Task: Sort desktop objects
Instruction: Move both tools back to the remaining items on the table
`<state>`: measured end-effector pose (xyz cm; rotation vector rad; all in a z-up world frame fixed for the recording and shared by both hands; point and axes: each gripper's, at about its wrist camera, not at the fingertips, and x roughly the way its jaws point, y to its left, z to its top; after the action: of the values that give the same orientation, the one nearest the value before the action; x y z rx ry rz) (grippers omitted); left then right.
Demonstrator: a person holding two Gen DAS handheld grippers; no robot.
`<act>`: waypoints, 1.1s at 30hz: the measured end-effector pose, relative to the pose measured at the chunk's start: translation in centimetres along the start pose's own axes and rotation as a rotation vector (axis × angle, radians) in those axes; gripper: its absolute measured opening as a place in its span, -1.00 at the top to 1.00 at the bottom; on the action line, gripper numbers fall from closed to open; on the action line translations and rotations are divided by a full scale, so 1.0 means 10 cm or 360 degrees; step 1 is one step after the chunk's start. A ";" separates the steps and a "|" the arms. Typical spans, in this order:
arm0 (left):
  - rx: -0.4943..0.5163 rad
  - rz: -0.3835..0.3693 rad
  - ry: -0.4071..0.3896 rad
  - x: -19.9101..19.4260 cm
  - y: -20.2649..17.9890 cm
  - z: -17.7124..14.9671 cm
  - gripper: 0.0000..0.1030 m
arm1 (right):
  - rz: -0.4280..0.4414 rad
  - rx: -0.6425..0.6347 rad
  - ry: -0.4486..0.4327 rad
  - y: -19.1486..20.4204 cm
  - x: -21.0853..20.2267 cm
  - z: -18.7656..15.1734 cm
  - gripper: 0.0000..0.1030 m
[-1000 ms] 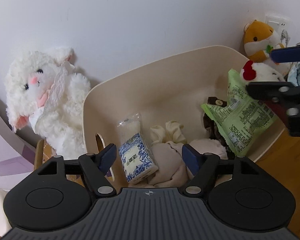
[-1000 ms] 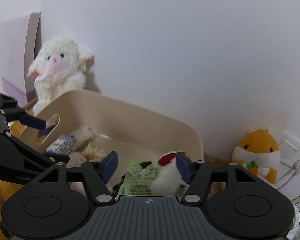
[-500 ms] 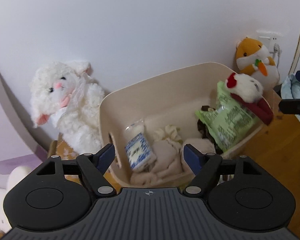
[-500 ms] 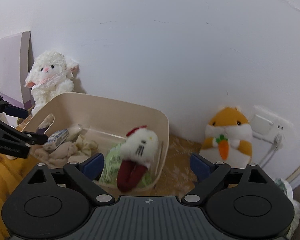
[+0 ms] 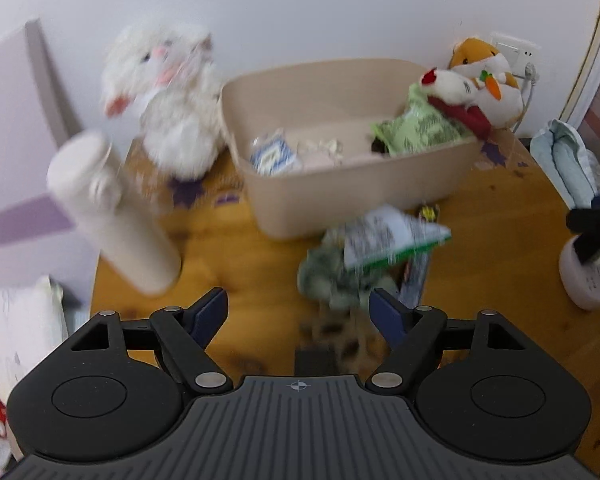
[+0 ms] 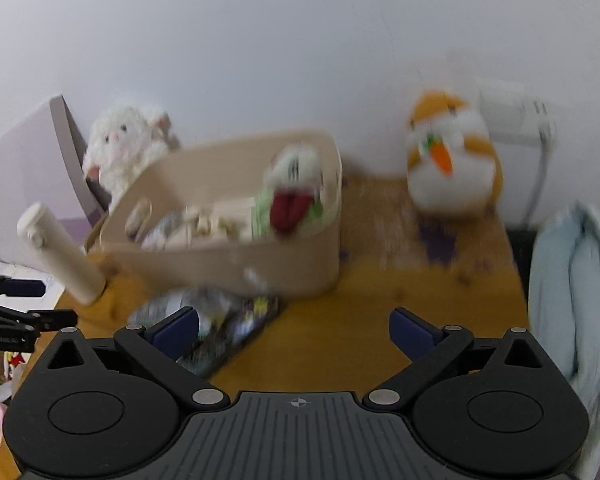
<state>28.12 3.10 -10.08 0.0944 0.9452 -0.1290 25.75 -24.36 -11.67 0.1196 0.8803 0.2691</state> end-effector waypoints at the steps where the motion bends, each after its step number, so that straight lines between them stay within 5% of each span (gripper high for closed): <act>1: -0.0007 0.0008 0.0006 -0.02 0.00 -0.08 -0.54 | 0.0005 0.0011 0.0013 0.02 -0.02 -0.08 -1.00; 17: -0.0094 -0.0026 0.0104 -0.19 -0.17 -0.90 -0.54 | 0.0003 0.0136 0.0058 0.34 -0.42 -1.10 -1.00; 33: 0.0166 -0.0011 0.0192 -0.17 -0.45 -1.32 -0.54 | -0.0011 0.0030 0.0246 0.66 -0.38 -1.50 -1.00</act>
<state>15.87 0.53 -16.55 0.1971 1.0593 -0.1806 10.60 -19.18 -16.94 0.1142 1.0366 0.2663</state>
